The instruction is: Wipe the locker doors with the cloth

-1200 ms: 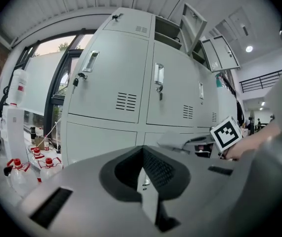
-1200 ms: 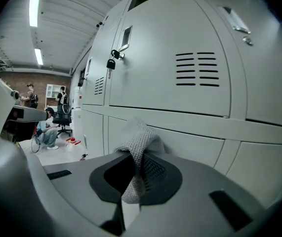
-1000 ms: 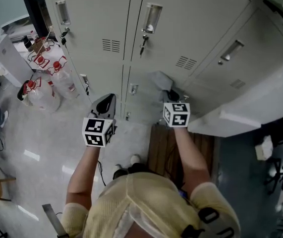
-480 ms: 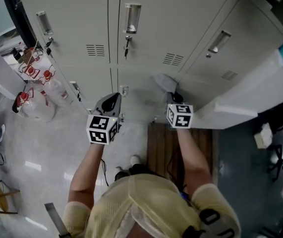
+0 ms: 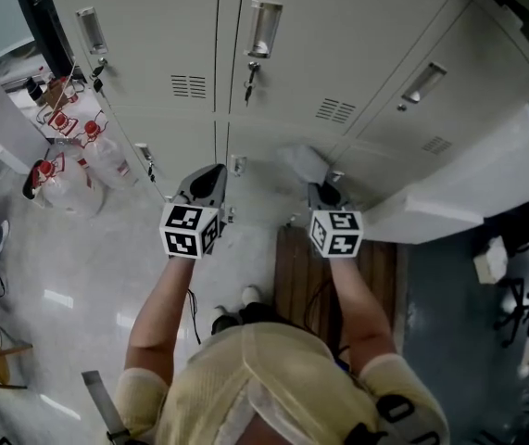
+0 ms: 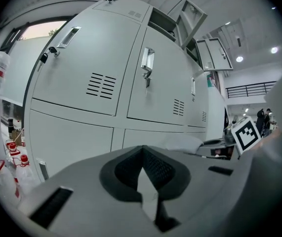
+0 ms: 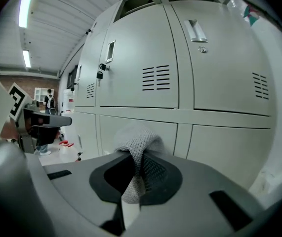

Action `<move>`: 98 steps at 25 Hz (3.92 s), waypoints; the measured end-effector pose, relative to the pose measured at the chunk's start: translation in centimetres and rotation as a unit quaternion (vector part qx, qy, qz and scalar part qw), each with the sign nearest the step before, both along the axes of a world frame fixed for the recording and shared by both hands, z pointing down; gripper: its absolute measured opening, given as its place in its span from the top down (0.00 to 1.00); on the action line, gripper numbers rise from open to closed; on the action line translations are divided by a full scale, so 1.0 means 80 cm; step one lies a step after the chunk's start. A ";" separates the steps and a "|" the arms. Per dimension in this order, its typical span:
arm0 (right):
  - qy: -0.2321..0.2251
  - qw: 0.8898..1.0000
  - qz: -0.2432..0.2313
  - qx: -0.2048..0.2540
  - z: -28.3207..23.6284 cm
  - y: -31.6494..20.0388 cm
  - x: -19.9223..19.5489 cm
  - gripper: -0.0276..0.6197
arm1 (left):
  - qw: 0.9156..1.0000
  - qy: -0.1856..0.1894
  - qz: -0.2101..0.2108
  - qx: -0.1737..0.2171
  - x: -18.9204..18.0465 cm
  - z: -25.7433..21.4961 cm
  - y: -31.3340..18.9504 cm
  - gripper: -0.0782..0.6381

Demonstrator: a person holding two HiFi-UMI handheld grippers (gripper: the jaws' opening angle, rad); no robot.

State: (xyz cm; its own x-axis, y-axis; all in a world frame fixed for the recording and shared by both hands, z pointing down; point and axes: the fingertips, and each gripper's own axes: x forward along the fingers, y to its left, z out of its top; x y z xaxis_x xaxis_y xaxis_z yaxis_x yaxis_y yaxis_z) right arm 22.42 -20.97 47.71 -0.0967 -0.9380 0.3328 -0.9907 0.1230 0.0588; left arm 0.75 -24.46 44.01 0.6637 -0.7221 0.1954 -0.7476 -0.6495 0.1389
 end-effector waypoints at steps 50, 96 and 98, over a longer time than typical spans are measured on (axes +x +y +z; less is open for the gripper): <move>0.011 0.996 -0.063 -0.060 0.089 -0.091 -0.077 0.94 | 0.993 -0.071 -0.091 -0.035 -0.097 0.083 0.008 0.89; -0.028 0.984 -0.144 -0.096 0.149 -0.044 -0.144 0.94 | 0.990 -0.080 -0.096 -0.058 -0.099 0.140 0.023 0.89; -0.030 0.982 -0.158 -0.101 0.154 -0.052 -0.164 0.94 | 0.988 -0.085 -0.111 -0.061 -0.117 0.145 0.026 0.89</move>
State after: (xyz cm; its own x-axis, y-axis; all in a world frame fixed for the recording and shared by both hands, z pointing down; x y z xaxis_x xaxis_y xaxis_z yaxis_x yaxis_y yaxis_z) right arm 9.29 -25.13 60.07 -0.3978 -0.7731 0.4941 -0.9020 0.4281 -0.0564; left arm -8.65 -22.35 55.64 0.4409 -0.8105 0.3855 -0.8894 -0.4522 0.0664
